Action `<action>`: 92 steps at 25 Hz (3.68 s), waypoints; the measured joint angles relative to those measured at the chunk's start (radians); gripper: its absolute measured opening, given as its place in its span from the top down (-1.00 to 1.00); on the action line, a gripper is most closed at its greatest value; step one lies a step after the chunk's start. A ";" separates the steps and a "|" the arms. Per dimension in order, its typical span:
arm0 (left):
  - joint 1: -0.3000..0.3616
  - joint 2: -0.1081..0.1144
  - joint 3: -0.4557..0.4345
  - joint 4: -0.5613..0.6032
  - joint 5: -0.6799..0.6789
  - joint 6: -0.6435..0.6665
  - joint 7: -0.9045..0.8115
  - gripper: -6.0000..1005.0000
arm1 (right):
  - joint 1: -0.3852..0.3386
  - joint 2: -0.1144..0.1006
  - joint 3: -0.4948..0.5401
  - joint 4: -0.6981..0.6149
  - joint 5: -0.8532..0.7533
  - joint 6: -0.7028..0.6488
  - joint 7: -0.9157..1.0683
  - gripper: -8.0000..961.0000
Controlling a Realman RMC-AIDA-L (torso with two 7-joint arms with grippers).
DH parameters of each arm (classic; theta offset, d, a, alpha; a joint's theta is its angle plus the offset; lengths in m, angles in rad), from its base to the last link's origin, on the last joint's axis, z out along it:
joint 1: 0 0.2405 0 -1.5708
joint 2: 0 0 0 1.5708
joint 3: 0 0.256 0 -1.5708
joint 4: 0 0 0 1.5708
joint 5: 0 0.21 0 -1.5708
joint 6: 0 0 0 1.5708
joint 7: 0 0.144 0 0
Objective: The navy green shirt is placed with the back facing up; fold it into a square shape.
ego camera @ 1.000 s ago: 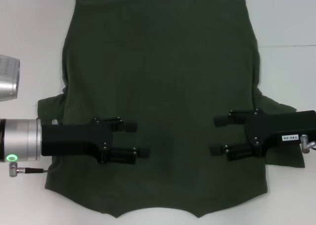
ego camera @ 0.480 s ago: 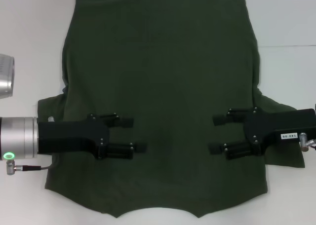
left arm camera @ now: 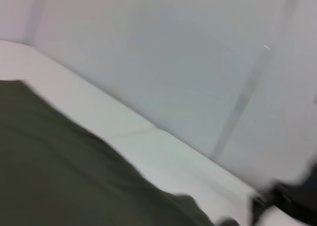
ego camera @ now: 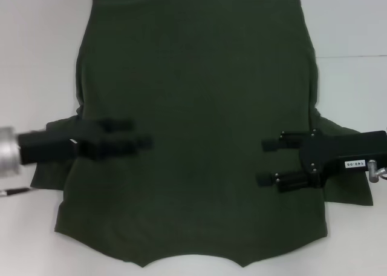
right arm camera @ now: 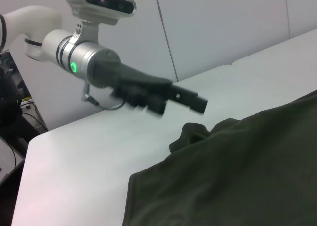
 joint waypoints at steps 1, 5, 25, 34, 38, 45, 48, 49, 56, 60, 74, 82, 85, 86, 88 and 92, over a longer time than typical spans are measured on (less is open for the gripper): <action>0.001 0.006 -0.035 0.006 0.011 -0.010 -0.051 -0.82 | 0.001 -0.001 0.000 0.000 0.000 0.000 0.004 -0.92; 0.018 0.028 -0.172 0.044 0.089 -0.065 -0.301 -0.82 | 0.004 -0.003 -0.004 -0.004 0.000 0.001 0.017 -0.92; 0.084 0.010 -0.228 0.035 0.250 -0.403 -0.520 -0.78 | 0.038 -0.011 -0.003 -0.006 -0.038 0.007 0.044 -0.92; 0.067 0.009 -0.225 0.009 0.251 -0.395 -0.517 -0.75 | 0.041 -0.016 -0.003 -0.003 -0.039 0.010 0.046 -0.92; 0.063 0.010 -0.195 0.008 0.252 -0.398 -0.522 -0.74 | 0.042 -0.017 -0.002 -0.003 -0.038 0.010 0.047 -0.92; 0.060 0.009 -0.171 0.004 0.255 -0.396 -0.528 -0.72 | 0.042 -0.017 -0.001 -0.002 -0.038 0.010 0.047 -0.93; 0.059 0.010 -0.171 0.004 0.256 -0.394 -0.529 -0.72 | 0.043 -0.017 -0.002 -0.002 -0.038 0.011 0.051 -0.93; 0.058 0.010 -0.171 0.004 0.256 -0.394 -0.529 -0.71 | 0.044 -0.017 -0.002 -0.002 -0.038 0.012 0.052 -0.93; 0.056 0.011 -0.171 0.004 0.257 -0.400 -0.527 -0.69 | 0.047 -0.017 -0.005 -0.002 -0.038 0.014 0.053 -0.93; 0.055 0.012 -0.171 0.004 0.262 -0.403 -0.526 -0.62 | 0.049 -0.016 -0.005 -0.002 -0.038 0.015 0.054 -0.92; 0.050 0.014 -0.171 -0.004 0.282 -0.411 -0.528 0.18 | 0.055 -0.014 -0.007 -0.002 -0.038 0.023 0.056 -0.92; 0.042 0.017 -0.163 -0.018 0.307 -0.432 -0.531 0.28 | 0.058 -0.013 -0.003 -0.002 -0.054 0.026 0.058 -0.93; 0.040 0.018 -0.160 -0.018 0.307 -0.432 -0.533 0.33 | 0.062 -0.012 -0.002 -0.002 -0.064 0.034 0.066 -0.92; 0.039 0.018 -0.160 -0.018 0.307 -0.432 -0.534 0.35 | 0.062 -0.011 -0.004 -0.002 -0.065 0.037 0.068 -0.92; 0.039 0.018 -0.160 -0.018 0.308 -0.432 -0.536 0.45 | 0.063 -0.010 -0.006 -0.002 -0.065 0.038 0.069 -0.92; 0.037 0.019 -0.160 -0.017 0.308 -0.432 -0.537 0.78 | 0.063 -0.010 -0.005 -0.002 -0.065 0.037 0.069 -0.92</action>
